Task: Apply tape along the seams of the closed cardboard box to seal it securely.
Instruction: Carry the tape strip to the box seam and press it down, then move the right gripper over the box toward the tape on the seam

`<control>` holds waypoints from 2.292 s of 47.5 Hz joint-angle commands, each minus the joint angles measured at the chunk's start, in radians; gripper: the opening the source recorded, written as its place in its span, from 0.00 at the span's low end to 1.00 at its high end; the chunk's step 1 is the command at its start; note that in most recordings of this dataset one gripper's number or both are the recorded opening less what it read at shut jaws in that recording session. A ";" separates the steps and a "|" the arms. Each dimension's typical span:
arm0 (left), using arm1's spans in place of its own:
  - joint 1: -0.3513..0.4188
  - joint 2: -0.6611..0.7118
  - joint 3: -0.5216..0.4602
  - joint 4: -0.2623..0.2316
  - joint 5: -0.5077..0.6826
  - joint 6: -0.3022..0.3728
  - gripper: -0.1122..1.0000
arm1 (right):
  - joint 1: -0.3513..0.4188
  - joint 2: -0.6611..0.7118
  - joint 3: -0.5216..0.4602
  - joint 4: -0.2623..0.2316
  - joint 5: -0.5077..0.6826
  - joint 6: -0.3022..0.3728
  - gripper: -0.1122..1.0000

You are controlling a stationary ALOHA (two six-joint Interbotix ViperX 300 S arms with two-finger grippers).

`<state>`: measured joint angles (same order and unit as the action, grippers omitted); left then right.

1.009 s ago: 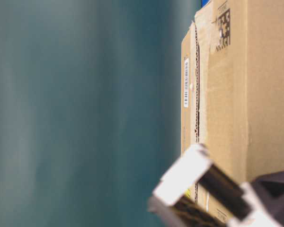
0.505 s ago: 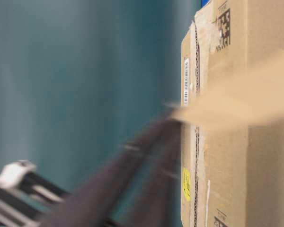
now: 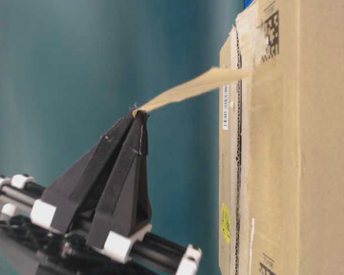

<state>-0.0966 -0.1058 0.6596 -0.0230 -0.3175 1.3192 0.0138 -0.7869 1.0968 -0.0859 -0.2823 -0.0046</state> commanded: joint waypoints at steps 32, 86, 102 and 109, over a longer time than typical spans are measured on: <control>0.092 -0.035 0.040 0.000 0.163 -0.002 0.11 | 0.003 0.046 -0.021 0.000 -0.028 0.002 0.10; 0.123 -0.043 0.049 0.005 0.365 0.054 0.11 | 0.003 0.350 -0.127 0.023 -0.150 0.011 0.10; 0.118 -0.043 0.051 0.005 0.382 0.055 0.11 | 0.002 0.529 -0.261 0.089 -0.146 0.011 0.10; 0.117 -0.049 0.057 0.005 0.383 0.055 0.11 | 0.003 0.566 -0.299 0.094 -0.140 0.012 0.11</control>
<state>0.0230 -0.1319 0.7210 -0.0199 0.0690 1.3760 0.0153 -0.2224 0.8330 0.0015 -0.4188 0.0061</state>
